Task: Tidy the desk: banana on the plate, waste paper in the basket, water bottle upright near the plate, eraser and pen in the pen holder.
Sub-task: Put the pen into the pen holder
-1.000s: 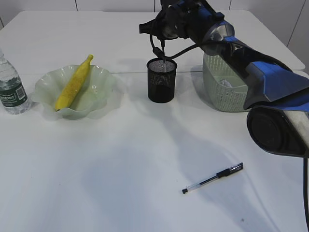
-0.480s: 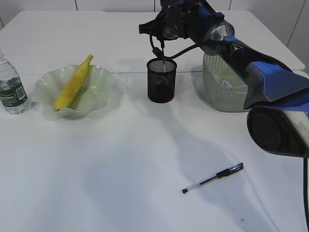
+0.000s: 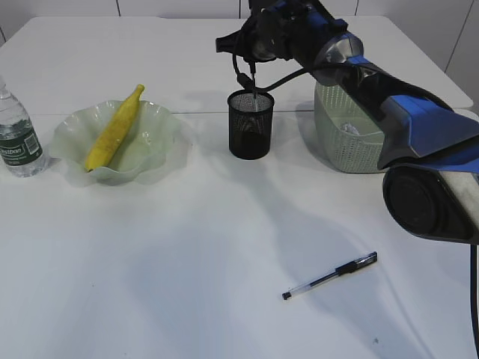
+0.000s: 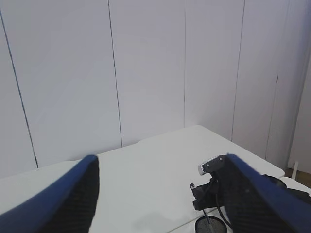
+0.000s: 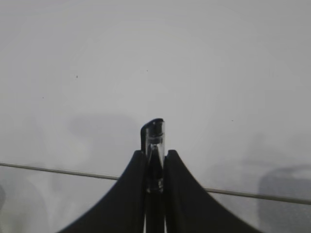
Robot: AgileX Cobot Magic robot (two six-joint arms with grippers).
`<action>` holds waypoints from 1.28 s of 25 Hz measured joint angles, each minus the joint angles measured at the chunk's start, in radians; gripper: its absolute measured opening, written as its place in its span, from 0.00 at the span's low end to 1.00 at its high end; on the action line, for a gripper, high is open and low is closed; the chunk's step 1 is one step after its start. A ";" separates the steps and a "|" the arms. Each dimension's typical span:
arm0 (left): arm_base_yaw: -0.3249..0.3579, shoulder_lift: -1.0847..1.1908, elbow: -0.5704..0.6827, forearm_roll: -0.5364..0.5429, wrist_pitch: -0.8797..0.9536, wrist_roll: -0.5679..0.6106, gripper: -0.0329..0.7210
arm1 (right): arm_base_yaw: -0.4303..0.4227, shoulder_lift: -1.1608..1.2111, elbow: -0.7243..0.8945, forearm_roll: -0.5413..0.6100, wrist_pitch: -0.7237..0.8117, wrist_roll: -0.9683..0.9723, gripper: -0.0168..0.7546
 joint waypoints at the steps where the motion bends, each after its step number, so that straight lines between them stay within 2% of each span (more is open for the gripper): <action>1: 0.000 0.000 0.000 0.000 0.000 0.000 0.77 | 0.000 0.000 0.000 0.000 0.000 0.000 0.10; 32: 0.000 0.000 0.000 0.002 0.000 0.000 0.77 | 0.000 0.018 0.000 -0.016 0.000 0.000 0.11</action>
